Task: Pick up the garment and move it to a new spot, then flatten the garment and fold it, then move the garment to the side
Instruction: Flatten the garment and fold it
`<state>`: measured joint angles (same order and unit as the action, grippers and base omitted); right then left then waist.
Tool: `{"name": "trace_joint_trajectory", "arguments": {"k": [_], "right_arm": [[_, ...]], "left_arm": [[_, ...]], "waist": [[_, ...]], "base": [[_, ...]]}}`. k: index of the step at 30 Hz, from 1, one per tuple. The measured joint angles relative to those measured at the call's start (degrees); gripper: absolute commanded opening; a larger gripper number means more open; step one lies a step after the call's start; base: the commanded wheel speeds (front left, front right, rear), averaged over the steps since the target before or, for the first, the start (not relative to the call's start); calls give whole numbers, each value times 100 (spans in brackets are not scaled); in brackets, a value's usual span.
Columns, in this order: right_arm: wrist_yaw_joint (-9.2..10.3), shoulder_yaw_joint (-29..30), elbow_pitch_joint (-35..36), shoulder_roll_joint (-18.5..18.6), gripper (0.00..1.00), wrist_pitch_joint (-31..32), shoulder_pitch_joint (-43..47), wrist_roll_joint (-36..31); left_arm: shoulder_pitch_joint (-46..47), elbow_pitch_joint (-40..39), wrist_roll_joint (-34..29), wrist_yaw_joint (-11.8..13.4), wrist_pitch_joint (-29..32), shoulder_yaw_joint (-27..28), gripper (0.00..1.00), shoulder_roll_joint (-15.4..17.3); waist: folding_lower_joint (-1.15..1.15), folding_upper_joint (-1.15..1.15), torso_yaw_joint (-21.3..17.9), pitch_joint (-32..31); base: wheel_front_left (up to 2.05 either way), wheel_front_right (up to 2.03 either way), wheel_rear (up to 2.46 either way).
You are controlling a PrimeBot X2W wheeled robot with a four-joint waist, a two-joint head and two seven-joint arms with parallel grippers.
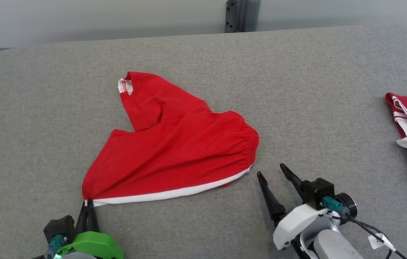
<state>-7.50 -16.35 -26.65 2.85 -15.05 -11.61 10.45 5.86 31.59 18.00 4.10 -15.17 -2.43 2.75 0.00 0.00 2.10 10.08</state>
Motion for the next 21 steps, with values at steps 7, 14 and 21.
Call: {"name": "trace_joint_trajectory", "arguments": {"k": [7, 14, 21], "right_arm": [[0, -560, -237, 136, 100, 0, -220, 313], [0, -1392, -320, 427, 100, 0, -444, 747], [0, -1813, -311, 654, 100, 0, -648, 999]], "left_arm": [[-2, -109, -67, 120, 2, 203, 0, -2], [54, -109, -76, 144, 2, 314, 0, -2], [93, -104, -92, 125, 2, 283, 0, -2]], "waist": [[0, 0, 165, 105], [0, 0, 225, 204], [0, 0, 278, 262]], "base": [[0, 0, 0], [0, 0, 0], [0, 0, 0]]}}
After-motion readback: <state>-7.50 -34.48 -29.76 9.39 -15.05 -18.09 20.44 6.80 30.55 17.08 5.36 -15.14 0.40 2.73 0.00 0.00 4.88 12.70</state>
